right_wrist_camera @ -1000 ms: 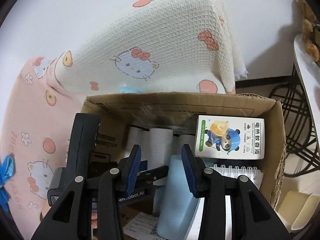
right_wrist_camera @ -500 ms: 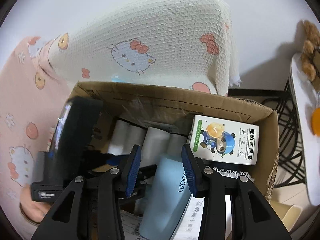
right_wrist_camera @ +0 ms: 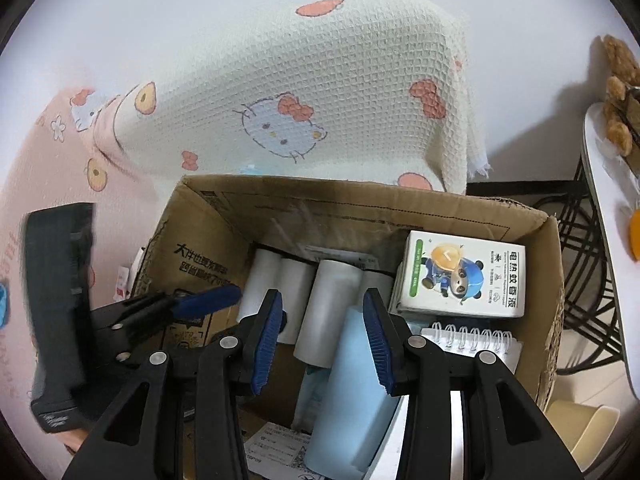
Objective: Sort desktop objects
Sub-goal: 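Open the left gripper to stand the tube in the box, withdraw, then move both grippers back over the tubes on the blanket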
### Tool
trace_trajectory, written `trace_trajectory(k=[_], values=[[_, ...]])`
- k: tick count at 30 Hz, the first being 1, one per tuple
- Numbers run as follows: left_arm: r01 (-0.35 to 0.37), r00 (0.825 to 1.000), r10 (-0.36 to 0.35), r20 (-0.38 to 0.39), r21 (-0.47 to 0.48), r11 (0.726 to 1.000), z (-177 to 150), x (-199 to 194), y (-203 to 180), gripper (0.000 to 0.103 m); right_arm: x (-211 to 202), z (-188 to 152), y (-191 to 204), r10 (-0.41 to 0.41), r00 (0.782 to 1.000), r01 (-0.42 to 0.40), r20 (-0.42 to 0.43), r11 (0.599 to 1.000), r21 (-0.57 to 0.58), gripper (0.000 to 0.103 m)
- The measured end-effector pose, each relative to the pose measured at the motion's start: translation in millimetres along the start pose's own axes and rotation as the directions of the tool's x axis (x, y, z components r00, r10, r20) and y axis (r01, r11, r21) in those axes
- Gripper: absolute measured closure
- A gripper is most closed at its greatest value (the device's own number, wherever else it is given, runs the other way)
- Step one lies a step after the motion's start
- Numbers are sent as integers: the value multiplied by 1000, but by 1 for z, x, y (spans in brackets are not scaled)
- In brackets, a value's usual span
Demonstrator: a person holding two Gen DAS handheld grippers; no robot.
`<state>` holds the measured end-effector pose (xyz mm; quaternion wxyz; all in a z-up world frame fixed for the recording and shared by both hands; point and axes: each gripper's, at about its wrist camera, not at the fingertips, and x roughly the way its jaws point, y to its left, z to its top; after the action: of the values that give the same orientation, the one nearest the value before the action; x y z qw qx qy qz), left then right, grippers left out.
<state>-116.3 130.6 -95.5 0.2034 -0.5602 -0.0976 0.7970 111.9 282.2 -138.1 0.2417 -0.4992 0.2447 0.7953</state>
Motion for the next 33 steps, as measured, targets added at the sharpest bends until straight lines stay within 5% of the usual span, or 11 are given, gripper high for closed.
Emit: trace_trajectory(k=[5, 10, 15, 21, 24, 27, 33], values=[[10, 1000, -10, 25, 14, 1000, 3, -3, -15, 46, -2, -2, 15, 4, 1000, -4, 22, 1000, 2, 65], [-93, 988, 87, 130, 38, 995, -9, -40, -5, 46, -7, -1, 39, 8, 999, -6, 52, 999, -46, 65], [-183, 953, 172, 247, 19, 983, -22, -78, 25, 46, -16, 1, 60, -54, 990, 64, 128, 995, -73, 65], [-234, 907, 242, 345, -67, 970, -37, -115, 65, 46, -18, -6, 106, -233, 939, 286, 252, 938, -196, 65], [-264, 863, 287, 416, -112, 958, -43, -134, 81, 46, -18, -9, 129, -227, 927, 305, 300, 920, -247, 65], [-284, 839, 315, 443, -138, 949, -48, -145, 96, 46, -16, -8, 148, -201, 931, 289, 304, 915, -282, 65], [-249, 846, 313, 432, -199, 948, -56, -152, 132, 46, -8, -6, 181, -150, 949, 250, 277, 893, -373, 65]])
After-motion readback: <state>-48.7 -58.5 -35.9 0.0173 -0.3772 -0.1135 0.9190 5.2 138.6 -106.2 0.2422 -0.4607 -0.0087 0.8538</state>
